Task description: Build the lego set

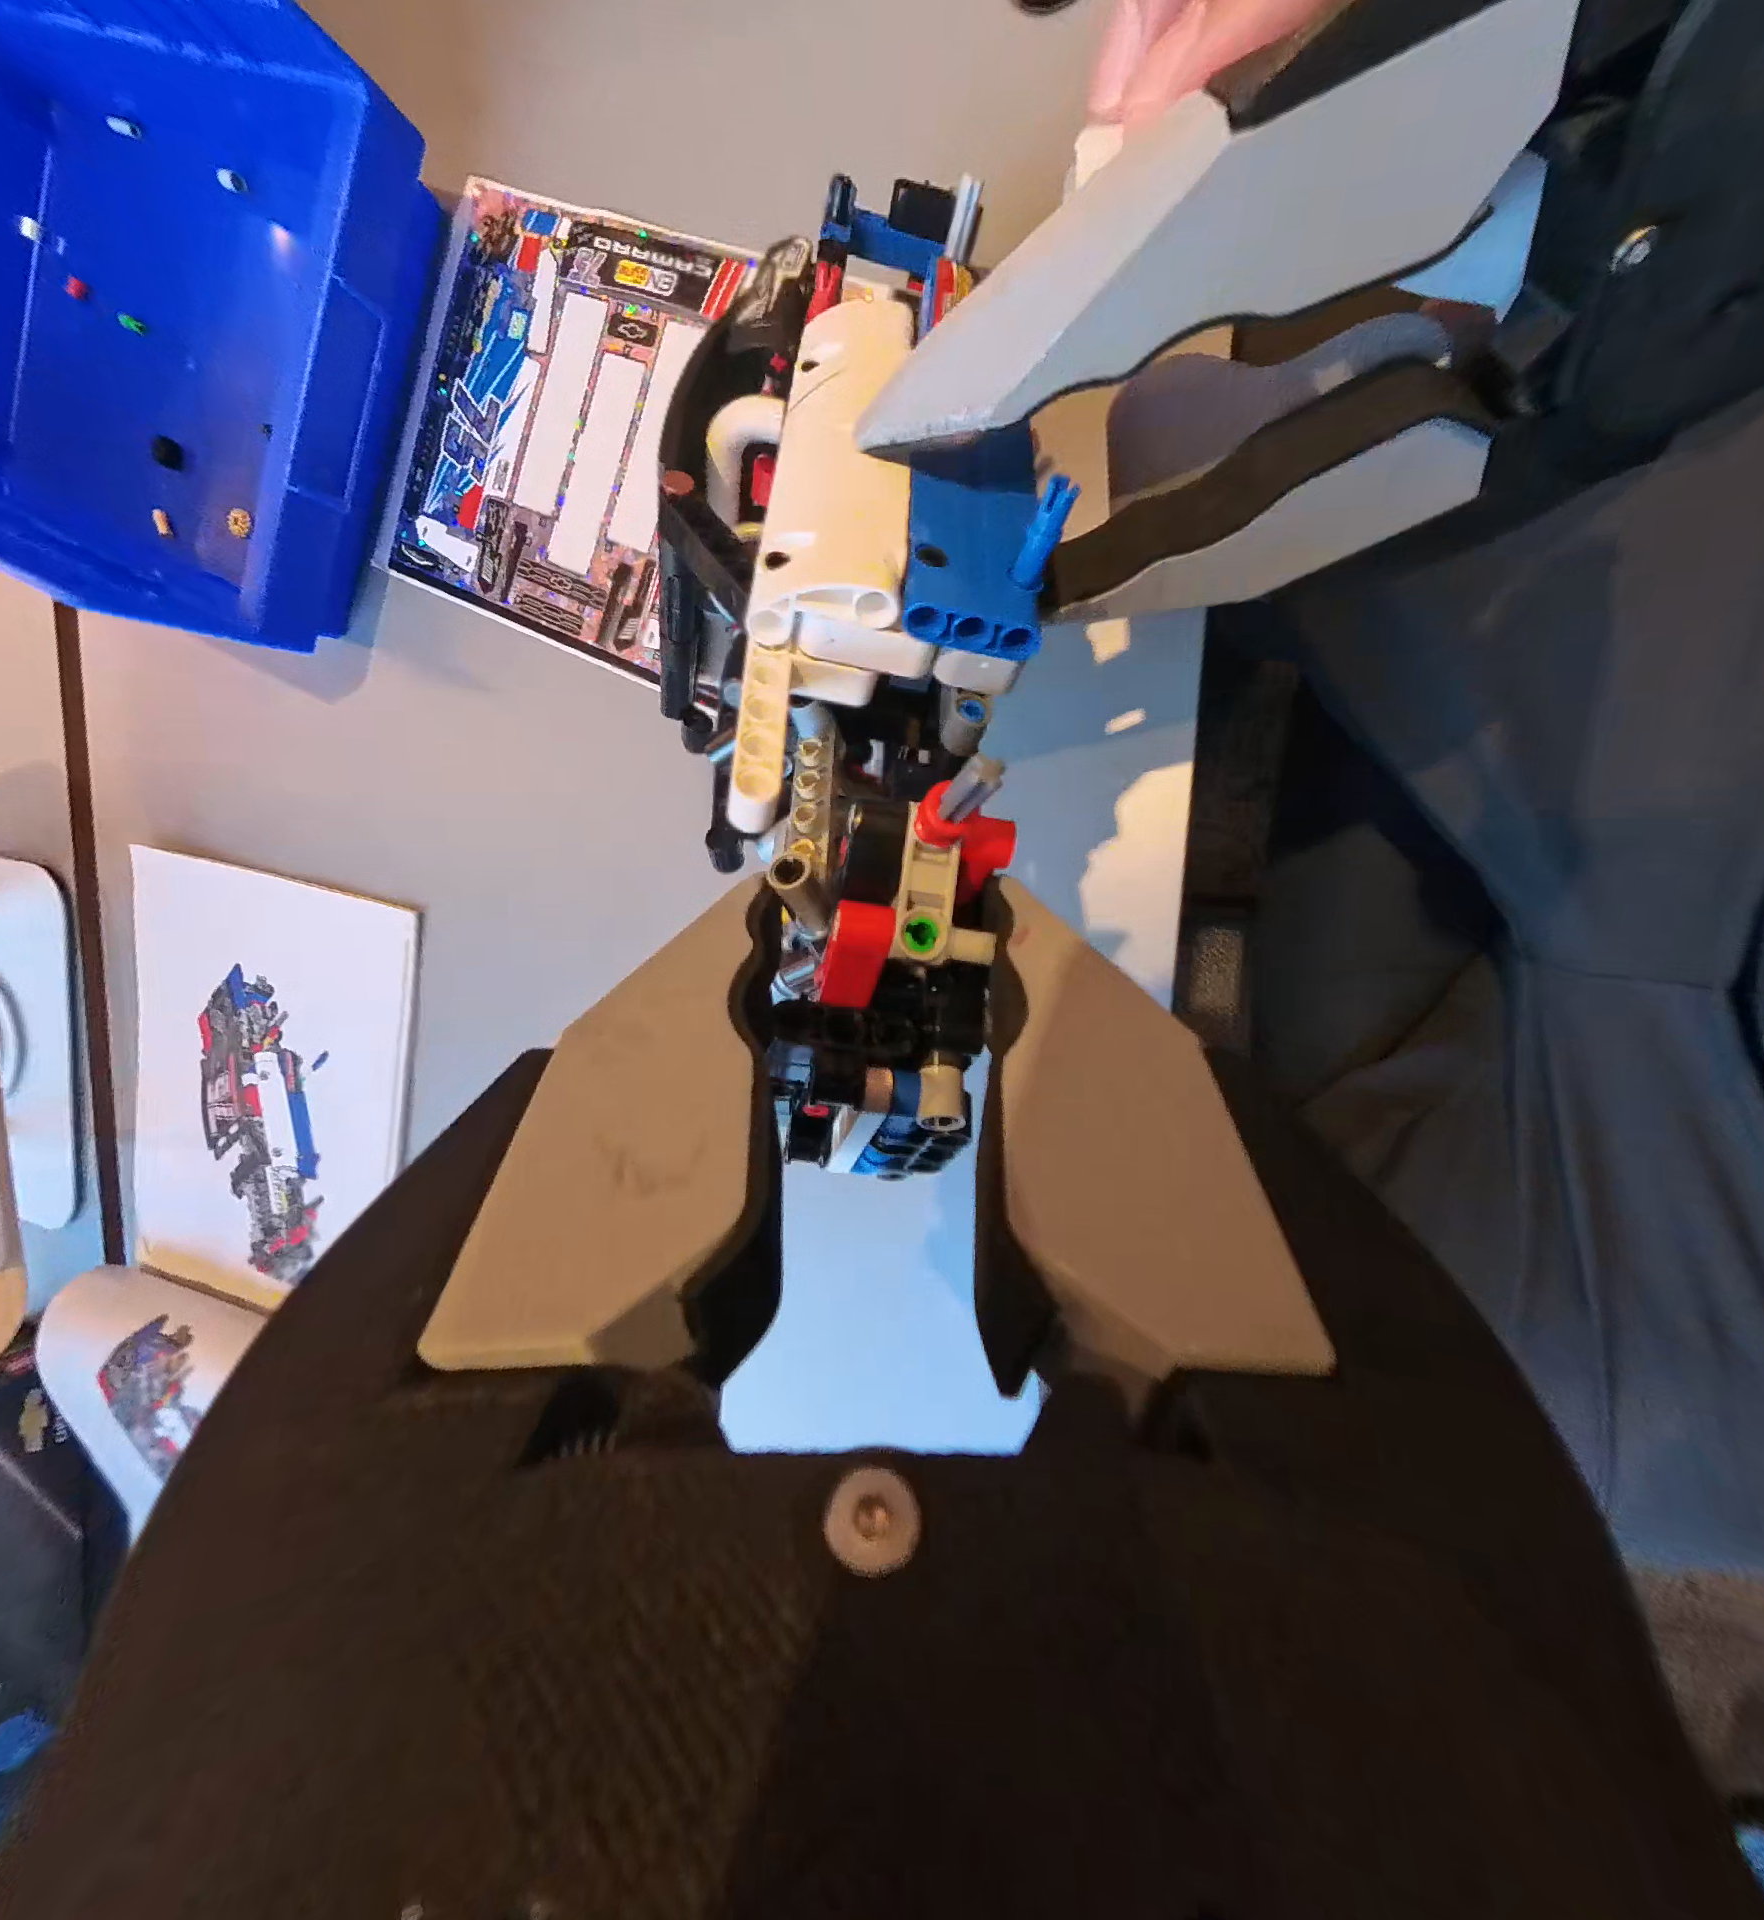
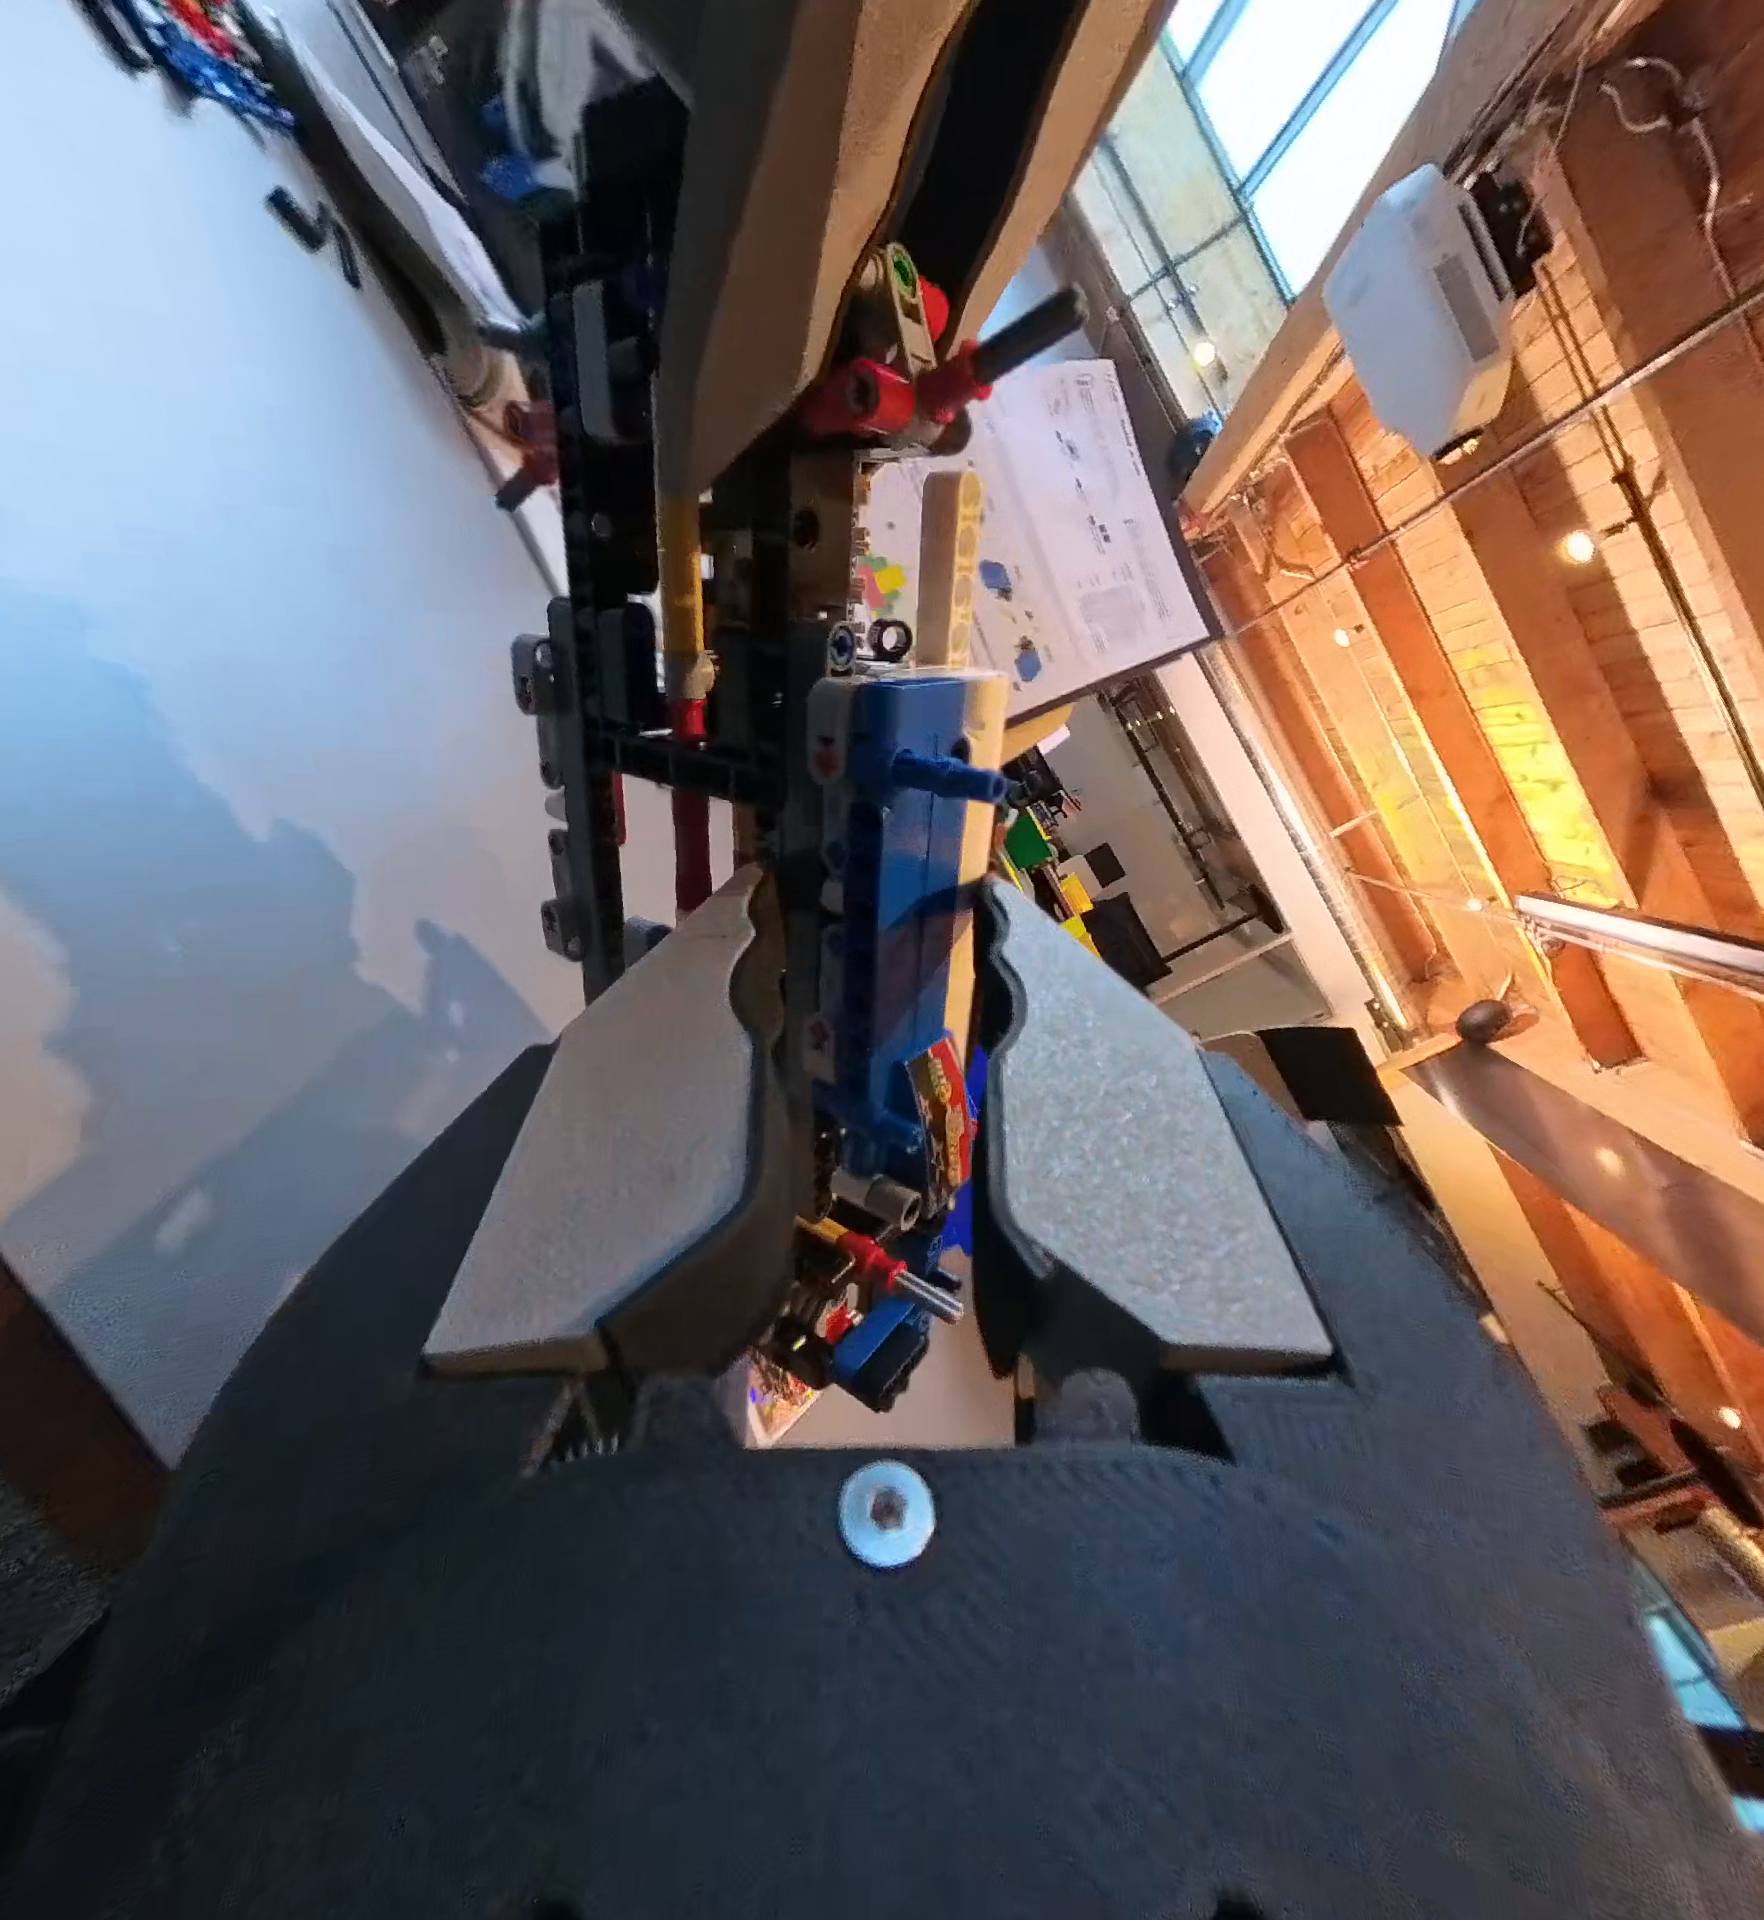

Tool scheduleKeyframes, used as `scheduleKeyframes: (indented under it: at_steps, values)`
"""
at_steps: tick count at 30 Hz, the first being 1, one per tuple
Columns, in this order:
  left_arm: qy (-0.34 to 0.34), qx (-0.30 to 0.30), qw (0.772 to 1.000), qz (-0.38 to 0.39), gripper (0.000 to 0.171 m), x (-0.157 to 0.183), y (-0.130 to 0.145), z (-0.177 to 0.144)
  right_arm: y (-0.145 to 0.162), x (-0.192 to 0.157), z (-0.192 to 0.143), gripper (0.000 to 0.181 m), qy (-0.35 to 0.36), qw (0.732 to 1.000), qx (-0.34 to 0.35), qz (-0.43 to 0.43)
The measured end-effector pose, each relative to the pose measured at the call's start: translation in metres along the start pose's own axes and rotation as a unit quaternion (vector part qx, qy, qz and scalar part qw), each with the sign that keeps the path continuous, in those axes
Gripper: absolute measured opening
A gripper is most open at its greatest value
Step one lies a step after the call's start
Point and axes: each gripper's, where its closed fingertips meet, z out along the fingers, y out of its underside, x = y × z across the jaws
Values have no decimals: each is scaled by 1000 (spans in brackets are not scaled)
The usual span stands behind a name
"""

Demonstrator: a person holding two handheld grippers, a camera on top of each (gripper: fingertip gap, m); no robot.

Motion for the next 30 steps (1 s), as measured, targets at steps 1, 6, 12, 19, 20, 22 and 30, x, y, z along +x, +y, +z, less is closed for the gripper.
scheduleKeyframes:
  at_steps: [1, 6, 12, 19, 20, 22, 30]
  values:
    - [5, -8, 1000, 2, 35, -3, -5, -1, 2, 3, 0, 33, 6, 1000, -2, 11]
    - [5, -25, 999, 23, 36, -16, -36, -3, 16, 22, -1, 32, 27, 995, -5, 96]
    - [-15, 13, 999, 34, 38, -24, -71, -1, 36, 40, -4, 27, 37, 985, -11, 169]
    - [-17, 24, 999, 36, 39, -30, -84, 10, 46, 47, -4, 26, 31, 976, -21, 213]
    - [-16, 21, 999, 38, 39, -32, -86, 12, 48, 48, -3, 26, 32, 975, -23, 217]
    - [-1, 10, 999, 31, 38, -36, -91, 14, 53, 51, -1, 26, 31, 972, -26, 233]
    - [37, -25, 999, 21, 39, -56, -115, 28, 72, 69, -1, 25, 32, 957, -22, 288]
